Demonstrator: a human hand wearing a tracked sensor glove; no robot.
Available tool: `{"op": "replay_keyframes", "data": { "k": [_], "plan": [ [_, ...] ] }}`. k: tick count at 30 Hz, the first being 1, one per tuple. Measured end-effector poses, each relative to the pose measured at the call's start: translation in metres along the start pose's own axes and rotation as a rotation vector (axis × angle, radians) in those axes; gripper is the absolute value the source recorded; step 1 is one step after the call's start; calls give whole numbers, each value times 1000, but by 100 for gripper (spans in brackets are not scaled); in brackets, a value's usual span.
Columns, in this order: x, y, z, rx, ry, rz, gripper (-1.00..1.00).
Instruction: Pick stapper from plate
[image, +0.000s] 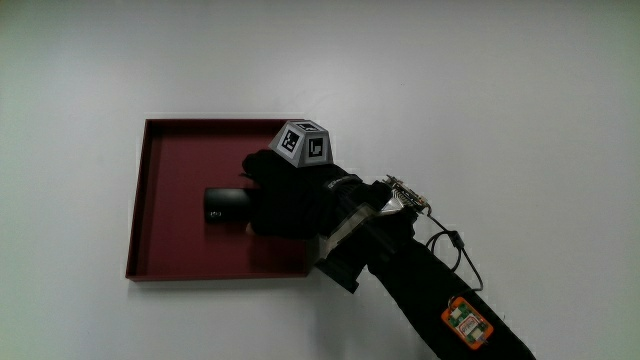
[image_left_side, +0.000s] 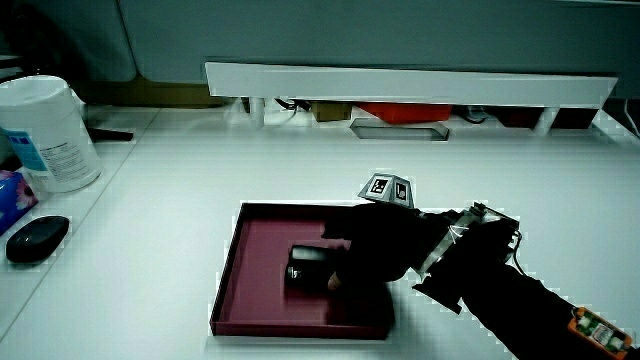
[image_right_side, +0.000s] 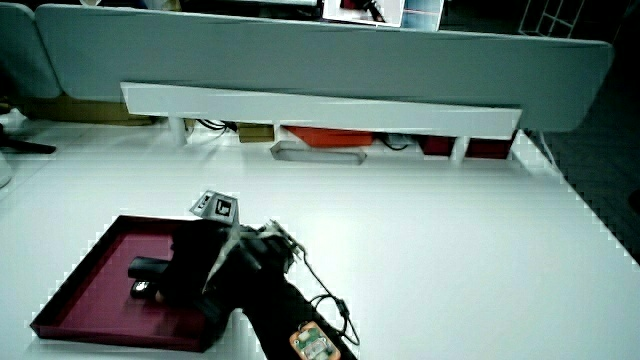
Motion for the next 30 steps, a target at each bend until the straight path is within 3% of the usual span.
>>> {"op": "replay_keyframes", "data": {
  "k": [8, 13, 16, 23, 30],
  "plan": [
    [0, -1, 2, 106, -7, 16, 72],
    [1, 0, 1, 116, 9, 38, 100],
    [3, 1, 0, 129, -2, 28, 100],
    [-1, -2, 3, 159, -9, 63, 100],
    [-17, -25, 26, 197, -9, 115, 100]
  ]
}}
